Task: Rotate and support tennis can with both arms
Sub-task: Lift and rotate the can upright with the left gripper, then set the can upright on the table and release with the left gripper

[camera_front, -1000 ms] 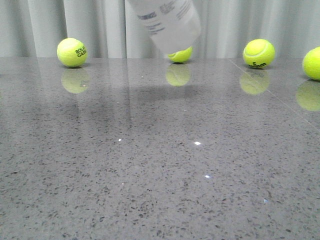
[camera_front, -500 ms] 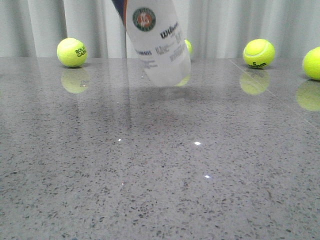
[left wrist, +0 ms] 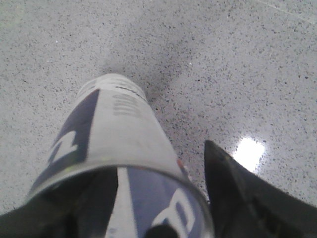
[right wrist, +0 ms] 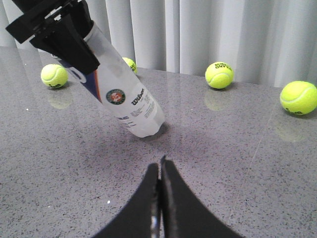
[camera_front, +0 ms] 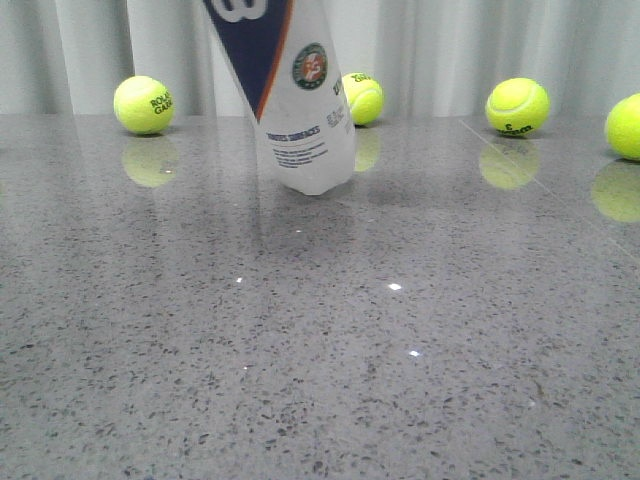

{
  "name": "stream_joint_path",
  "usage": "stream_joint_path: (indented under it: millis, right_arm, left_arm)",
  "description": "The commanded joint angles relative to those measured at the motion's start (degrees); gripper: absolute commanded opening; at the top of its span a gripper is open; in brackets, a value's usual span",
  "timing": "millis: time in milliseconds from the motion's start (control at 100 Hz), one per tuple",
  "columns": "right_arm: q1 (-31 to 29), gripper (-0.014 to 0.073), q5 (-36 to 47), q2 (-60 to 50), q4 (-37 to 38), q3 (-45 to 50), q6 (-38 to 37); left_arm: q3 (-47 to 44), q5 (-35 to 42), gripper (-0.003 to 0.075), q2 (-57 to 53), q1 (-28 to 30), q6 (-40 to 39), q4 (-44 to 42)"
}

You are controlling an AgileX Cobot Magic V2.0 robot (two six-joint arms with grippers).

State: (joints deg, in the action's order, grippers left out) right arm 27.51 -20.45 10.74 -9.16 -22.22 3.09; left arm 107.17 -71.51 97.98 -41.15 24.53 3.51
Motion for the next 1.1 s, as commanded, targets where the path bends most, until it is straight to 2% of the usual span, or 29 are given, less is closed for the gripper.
stream_joint_path:
  millis: [0,210,310,530,1090]
  right_arm:
    - [-0.1,-0.006,4.2,0.6,0.3,-1.4,-0.1]
    - [-0.1,-0.006,4.2,0.6,0.3,-1.4,-0.1]
    - [-0.1,-0.006,4.2,0.6,0.3,-1.4,-0.1]
    - [-0.1,-0.006,4.2,0.6,0.3,-1.4,-0.1]
    - [-0.1,-0.006,4.2,0.6,0.3,-1.4,-0.1]
  left_arm:
    - [1.7,4.3,0.041,-1.9,-0.3,-0.8,0.5]
    - [5.2,8.3,0.041,1.0,-0.2,-0.8,-0.4]
    - [8.7,7.6,0.041,3.1,-0.1,-0.9,-2.4]
    - [16.0,6.7,0.041,6.9,2.6,-2.2,-1.0]
    - [16.5,9.8,0.0404,5.5,3.1,-0.8,3.3]
